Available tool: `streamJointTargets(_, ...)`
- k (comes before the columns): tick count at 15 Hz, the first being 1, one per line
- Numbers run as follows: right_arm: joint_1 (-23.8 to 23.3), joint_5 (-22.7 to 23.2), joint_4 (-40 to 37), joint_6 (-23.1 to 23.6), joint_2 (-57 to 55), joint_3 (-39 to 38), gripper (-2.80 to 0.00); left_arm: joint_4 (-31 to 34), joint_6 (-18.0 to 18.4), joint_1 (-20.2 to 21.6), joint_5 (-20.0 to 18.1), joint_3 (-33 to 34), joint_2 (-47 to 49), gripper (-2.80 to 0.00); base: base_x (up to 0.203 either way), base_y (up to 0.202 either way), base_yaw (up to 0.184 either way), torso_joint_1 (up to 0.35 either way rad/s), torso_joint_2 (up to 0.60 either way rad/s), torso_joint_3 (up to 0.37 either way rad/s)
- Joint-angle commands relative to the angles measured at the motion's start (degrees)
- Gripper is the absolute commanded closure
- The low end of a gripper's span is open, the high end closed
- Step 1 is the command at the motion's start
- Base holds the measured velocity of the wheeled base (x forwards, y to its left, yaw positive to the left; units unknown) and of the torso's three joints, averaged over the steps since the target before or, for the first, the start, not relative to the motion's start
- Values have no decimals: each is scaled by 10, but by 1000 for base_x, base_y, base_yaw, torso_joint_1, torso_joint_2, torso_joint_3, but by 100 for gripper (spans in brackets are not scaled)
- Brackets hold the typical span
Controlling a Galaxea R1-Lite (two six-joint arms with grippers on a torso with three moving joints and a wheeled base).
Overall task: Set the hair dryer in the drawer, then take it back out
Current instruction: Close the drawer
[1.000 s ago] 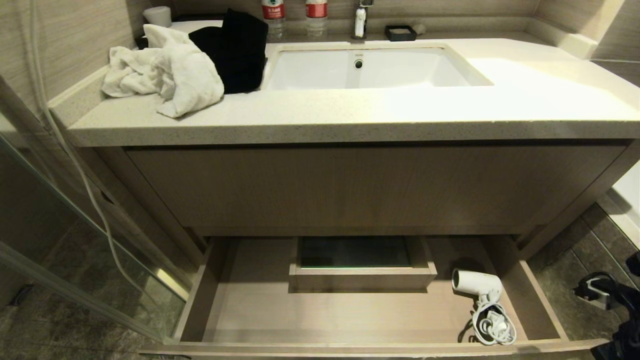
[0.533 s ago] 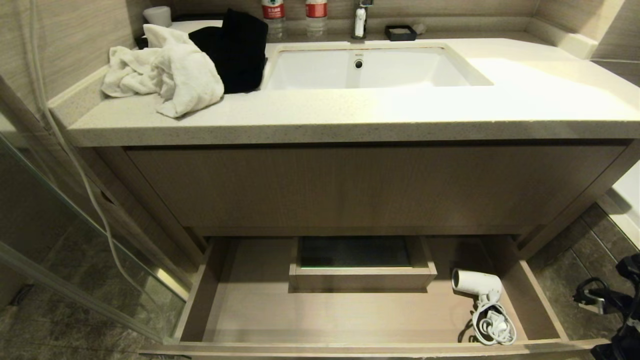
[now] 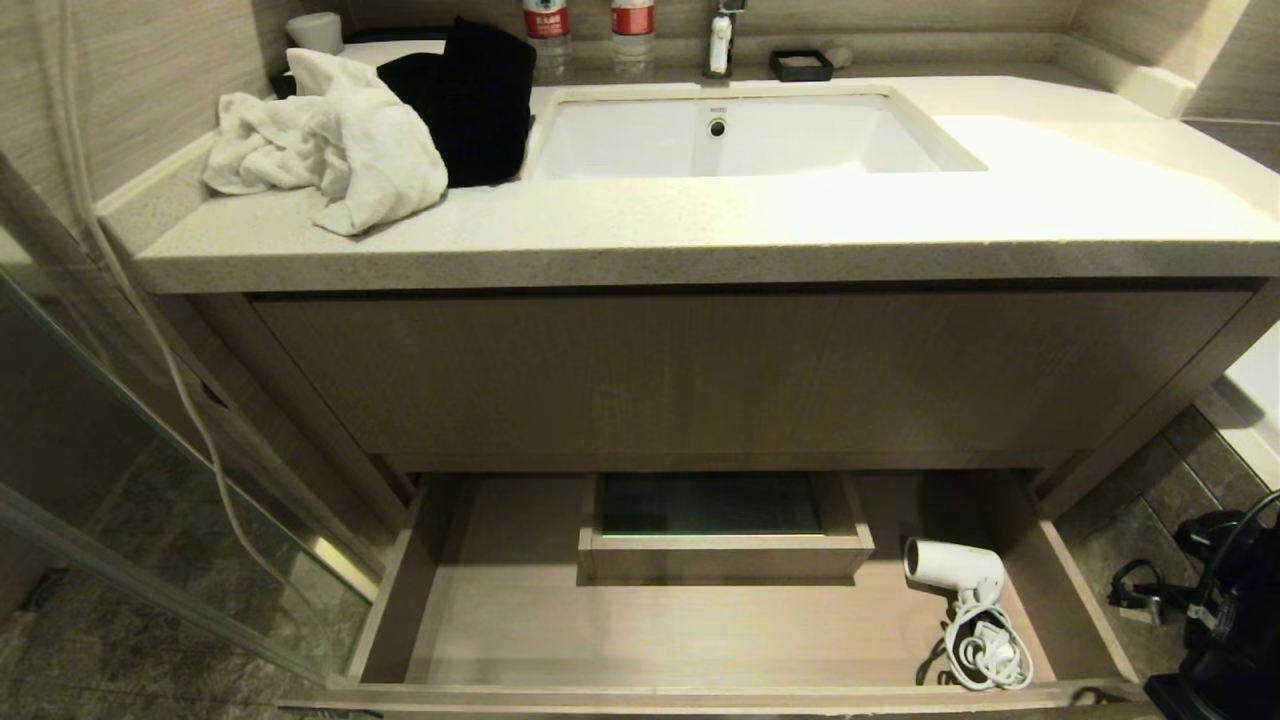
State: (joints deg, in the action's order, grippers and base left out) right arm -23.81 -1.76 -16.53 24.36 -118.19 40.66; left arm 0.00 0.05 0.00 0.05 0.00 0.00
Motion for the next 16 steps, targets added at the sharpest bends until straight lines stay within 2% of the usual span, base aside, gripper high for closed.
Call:
streamJointTargets(1,0,0,-3,3,-57,21,0,0,0,0,0,0,-1,0,0,0,0,0,0,0)
streamJointTargets(12,1,2,7,11,-143,128,0,0,0,0,0,0,-1,0,0,0,0,0,0,0)
streamJointTargets(16,0,3,8,10,-143,137,0,0,0,0,0,0,0,0,0,0,0,0,0,0)
